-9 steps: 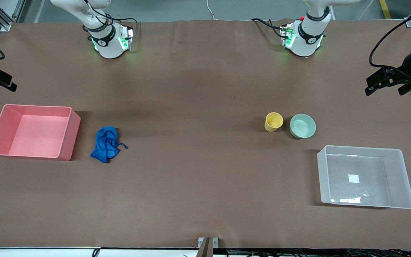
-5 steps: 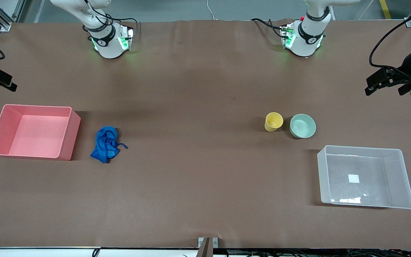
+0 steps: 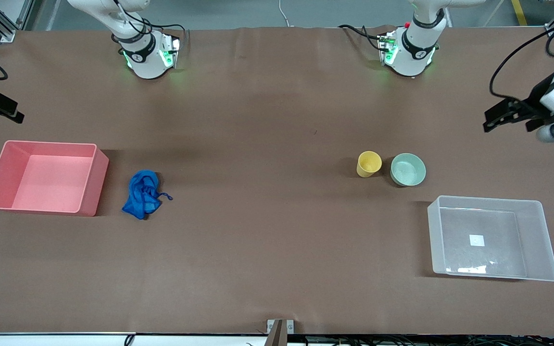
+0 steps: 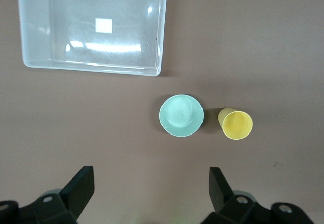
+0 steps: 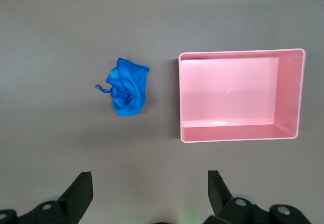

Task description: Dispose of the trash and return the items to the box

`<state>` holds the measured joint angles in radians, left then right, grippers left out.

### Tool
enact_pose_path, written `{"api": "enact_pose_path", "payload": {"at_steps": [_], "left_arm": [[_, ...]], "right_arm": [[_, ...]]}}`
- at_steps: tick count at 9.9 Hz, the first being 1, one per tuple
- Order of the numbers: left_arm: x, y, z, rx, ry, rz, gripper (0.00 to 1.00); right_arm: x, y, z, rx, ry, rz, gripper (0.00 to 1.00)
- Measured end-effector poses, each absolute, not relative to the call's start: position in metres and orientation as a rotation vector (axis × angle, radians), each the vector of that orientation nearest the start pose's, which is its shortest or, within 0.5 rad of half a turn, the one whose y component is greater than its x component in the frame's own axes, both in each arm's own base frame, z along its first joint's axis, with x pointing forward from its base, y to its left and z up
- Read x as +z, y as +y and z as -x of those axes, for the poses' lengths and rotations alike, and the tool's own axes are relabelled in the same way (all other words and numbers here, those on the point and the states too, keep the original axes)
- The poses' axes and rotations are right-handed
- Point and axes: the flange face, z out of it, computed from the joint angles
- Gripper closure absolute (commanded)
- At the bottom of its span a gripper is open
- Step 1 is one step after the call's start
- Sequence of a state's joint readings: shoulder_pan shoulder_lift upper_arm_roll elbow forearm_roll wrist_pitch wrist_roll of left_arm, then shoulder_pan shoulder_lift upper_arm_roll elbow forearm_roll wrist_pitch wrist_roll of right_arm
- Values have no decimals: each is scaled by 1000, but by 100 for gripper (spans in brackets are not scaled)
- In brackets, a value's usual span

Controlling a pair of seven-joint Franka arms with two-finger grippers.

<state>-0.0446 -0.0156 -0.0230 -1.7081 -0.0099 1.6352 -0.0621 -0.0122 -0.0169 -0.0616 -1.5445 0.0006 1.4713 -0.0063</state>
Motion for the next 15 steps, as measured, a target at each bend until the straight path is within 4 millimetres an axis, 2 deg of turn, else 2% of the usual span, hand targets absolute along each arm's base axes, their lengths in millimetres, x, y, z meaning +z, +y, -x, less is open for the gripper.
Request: {"api": "enact_pose_path", "payload": {"at_steps": [1, 2, 3, 5, 7, 8, 9, 11, 12, 13, 14, 15], "left_arm": [[543, -39, -549, 106, 9, 3145, 0], [513, -40, -546, 123, 12, 3143, 0], [481, -43, -541, 146, 19, 3141, 0], [404, -49, -523, 109, 39, 3142, 0], [333, -46, -500, 82, 40, 3144, 0], [305, -46, -496, 84, 40, 3145, 1], [281, -46, -497, 87, 40, 3146, 2], [235, -46, -498, 121, 46, 3146, 4], [218, -46, -497, 157, 74, 3145, 29], [205, -45, -498, 183, 98, 3144, 69], [199, -44, -501, 193, 101, 3144, 93], [198, -42, -504, 192, 101, 3145, 99]], "right_arm": [[618, -20, -548, 95, 48, 3138, 0], [584, 2, -564, 88, -11, 3141, 0], [537, 19, -582, 71, -53, 3144, 0], [423, 28, -599, 55, -76, 3149, 0], [314, 25, -593, -6, -73, 3155, 0], [273, 25, -584, -30, -75, 3157, 0], [244, 25, -578, -59, -79, 3158, 0], [209, 29, -569, -89, -95, 3158, 0], [201, 33, -568, -81, -105, 3158, 0], [198, 38, -566, -73, -120, 3158, 9], [195, 43, -565, -64, -133, 3158, 34], [193, 44, -564, -55, -135, 3158, 54]]}}
